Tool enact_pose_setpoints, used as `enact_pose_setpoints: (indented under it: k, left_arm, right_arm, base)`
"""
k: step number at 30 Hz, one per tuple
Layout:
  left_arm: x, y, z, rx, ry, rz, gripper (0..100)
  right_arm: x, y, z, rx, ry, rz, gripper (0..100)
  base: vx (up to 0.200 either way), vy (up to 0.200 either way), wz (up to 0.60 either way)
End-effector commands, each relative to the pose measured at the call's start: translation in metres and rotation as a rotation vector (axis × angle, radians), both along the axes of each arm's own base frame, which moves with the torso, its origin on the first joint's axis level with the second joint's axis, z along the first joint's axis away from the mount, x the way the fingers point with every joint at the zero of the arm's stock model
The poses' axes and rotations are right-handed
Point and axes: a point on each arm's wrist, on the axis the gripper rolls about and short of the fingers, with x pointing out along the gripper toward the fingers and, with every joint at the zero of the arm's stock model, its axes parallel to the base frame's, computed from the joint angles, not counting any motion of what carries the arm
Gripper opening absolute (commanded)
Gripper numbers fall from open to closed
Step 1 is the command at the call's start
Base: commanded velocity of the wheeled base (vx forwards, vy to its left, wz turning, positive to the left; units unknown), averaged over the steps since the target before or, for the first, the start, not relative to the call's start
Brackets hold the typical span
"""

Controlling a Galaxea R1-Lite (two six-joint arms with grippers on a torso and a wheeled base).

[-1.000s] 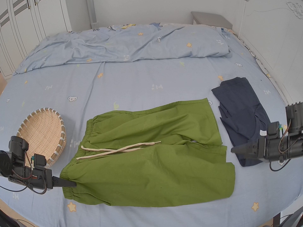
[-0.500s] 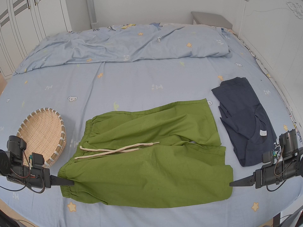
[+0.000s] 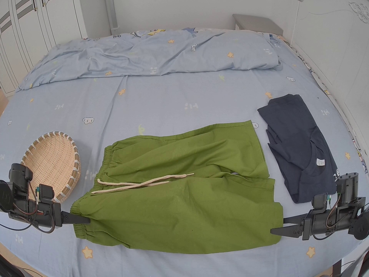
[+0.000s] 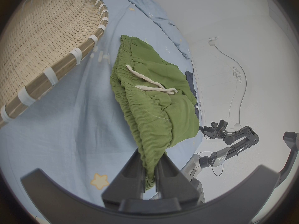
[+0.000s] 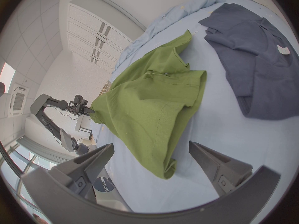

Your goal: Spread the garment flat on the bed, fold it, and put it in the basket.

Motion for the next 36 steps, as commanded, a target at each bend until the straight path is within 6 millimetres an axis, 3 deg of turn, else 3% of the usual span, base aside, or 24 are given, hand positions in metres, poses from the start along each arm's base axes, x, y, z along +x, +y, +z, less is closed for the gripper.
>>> enact_pose_setpoints:
  k: [1,34,35,36]
  left_arm:
    - [0.003,0.001,-0.001,-0.002,0.006,0.001,0]
    - [0.007,0.002,-0.004,-0.003,0.014,0.0,0]
    - [0.007,0.002,-0.004,-0.004,0.015,0.0,0]
    - [0.007,0.002,-0.004,-0.003,0.014,0.0,0]
  right_arm:
    - [-0.008,0.004,-0.042,-0.003,0.129,0.038,100]
    - [0.008,0.014,-0.053,0.029,0.039,0.089,100]
    - [0.008,0.014,-0.053,0.029,0.039,0.089,0]
    - [0.008,0.014,-0.053,0.029,0.039,0.089,0]
  base:
    - [0.0,0.0,0.0]
    - [0.0,0.0,0.0]
    - [0.0,0.0,0.0]
    - [0.0,0.0,0.0]
